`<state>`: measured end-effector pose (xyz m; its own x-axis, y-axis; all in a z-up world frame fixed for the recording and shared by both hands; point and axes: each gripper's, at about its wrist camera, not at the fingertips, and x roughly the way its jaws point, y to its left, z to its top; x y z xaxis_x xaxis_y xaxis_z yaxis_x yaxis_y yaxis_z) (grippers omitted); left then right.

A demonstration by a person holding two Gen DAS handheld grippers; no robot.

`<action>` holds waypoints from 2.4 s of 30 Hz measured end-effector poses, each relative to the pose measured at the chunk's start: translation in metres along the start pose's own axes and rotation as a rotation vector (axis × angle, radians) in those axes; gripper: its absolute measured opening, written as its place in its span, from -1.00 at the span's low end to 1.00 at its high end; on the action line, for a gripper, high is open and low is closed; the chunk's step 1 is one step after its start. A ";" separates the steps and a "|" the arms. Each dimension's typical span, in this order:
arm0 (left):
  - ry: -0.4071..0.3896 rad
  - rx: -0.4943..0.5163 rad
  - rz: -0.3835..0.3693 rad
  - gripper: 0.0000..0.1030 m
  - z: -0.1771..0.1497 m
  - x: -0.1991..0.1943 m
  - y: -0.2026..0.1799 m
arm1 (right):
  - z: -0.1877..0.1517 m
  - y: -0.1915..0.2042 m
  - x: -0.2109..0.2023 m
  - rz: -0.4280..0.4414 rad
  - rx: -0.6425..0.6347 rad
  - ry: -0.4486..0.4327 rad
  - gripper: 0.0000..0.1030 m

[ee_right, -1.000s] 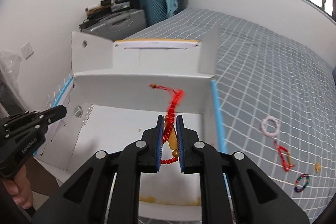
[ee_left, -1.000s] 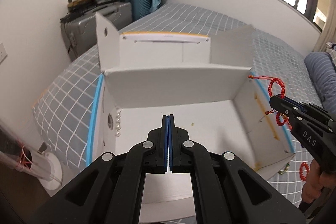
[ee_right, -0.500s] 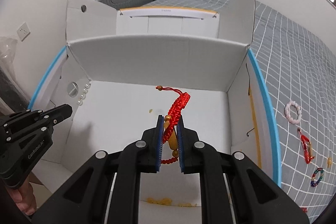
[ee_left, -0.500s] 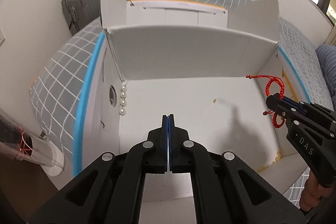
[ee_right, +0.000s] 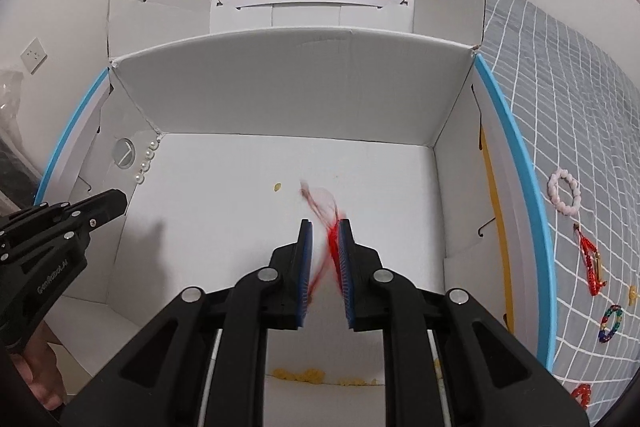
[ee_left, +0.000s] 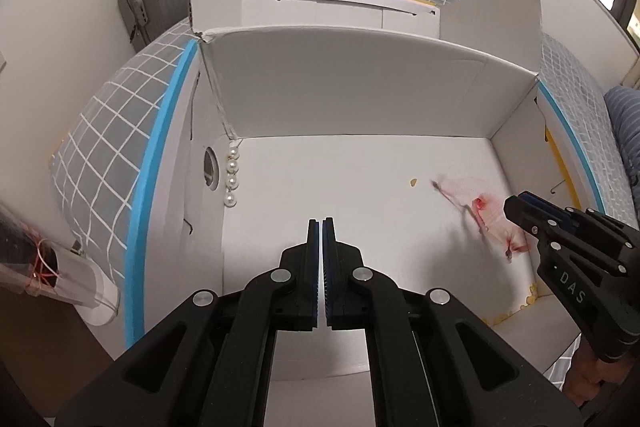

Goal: Organize jewelry
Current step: 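Open the right tool to drop the red cord bracelet in the box, then withdraw both tools from the box back toward the bracelets on the bed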

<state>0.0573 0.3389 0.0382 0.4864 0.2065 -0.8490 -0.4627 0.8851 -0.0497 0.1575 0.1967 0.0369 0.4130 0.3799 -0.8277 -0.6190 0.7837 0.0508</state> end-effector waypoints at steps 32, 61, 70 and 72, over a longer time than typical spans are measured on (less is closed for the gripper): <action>-0.271 -0.017 -0.041 0.89 0.007 -0.090 -0.047 | -0.006 -0.059 -0.106 -0.109 0.050 -0.262 0.85; -0.288 0.284 -0.257 0.89 -0.017 -0.102 -0.250 | -0.113 -0.229 -0.204 -0.392 0.321 -0.305 0.85; -0.293 0.380 -0.331 0.89 -0.032 -0.088 -0.318 | -0.164 -0.276 -0.221 -0.483 0.402 -0.282 0.85; -0.278 0.385 -0.336 0.89 -0.035 -0.079 -0.330 | -0.176 -0.284 -0.223 -0.505 0.418 -0.273 0.85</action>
<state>0.1458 0.0155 0.1035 0.7603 -0.0559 -0.6472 0.0283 0.9982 -0.0530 0.1235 -0.1967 0.1082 0.7686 -0.0129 -0.6395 -0.0221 0.9987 -0.0466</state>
